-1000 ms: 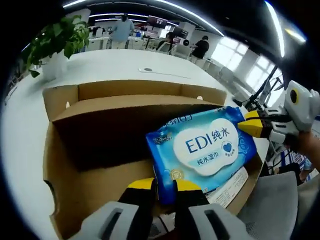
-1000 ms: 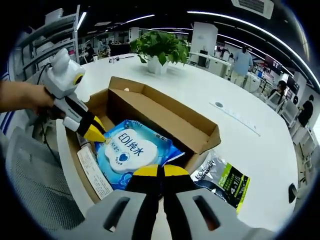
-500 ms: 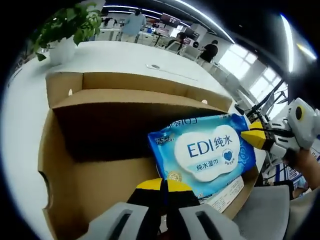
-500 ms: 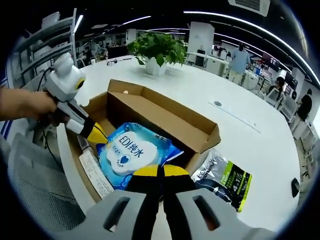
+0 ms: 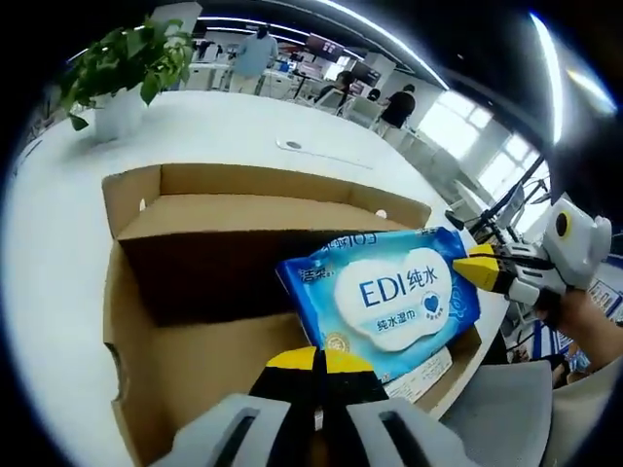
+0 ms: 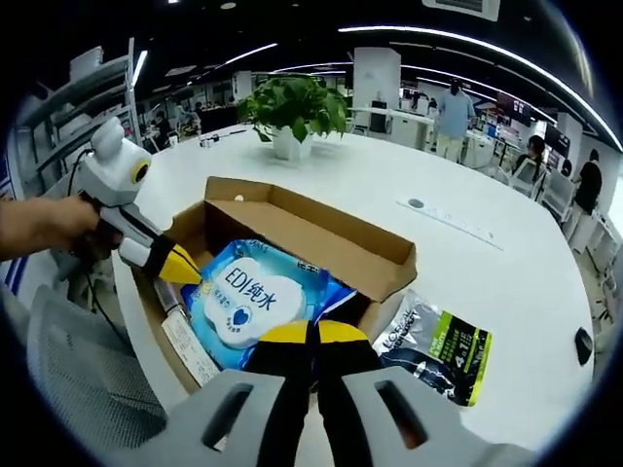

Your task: Operate the shoe box by opening the lid, removing the specified soft item, and placing it in the target area until the item is outside and the box remains undamaged.

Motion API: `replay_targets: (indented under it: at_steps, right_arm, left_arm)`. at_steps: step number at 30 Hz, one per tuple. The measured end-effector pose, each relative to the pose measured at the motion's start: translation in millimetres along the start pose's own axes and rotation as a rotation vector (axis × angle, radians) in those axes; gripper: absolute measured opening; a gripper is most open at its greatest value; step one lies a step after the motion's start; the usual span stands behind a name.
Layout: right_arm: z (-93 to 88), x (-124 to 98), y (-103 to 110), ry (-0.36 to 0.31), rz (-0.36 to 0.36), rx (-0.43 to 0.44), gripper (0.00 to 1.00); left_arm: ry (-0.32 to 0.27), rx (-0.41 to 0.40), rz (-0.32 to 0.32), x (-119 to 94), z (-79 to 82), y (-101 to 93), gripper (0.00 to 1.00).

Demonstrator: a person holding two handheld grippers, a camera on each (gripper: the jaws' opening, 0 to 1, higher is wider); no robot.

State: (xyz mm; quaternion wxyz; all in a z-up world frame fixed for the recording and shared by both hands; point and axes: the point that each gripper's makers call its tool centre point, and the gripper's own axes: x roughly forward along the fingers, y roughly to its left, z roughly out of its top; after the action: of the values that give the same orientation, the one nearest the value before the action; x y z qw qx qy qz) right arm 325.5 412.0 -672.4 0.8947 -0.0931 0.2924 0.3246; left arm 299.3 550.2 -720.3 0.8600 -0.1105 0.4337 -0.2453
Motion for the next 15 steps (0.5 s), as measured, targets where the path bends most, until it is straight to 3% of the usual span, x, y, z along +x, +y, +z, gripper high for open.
replay_targets:
  at_steps: [6,15]
  right_arm:
    - [4.4,-5.4,-2.7,-0.012,-0.001,0.015,0.00]
    - [13.3,-15.7,-9.7,-0.046,-0.003,0.056,0.00]
  left_arm:
    - [0.012,0.005,-0.019,-6.3,1.2,-8.7,0.00]
    - [-0.011,0.022,-0.041,-16.9,15.7,-21.0,0.00]
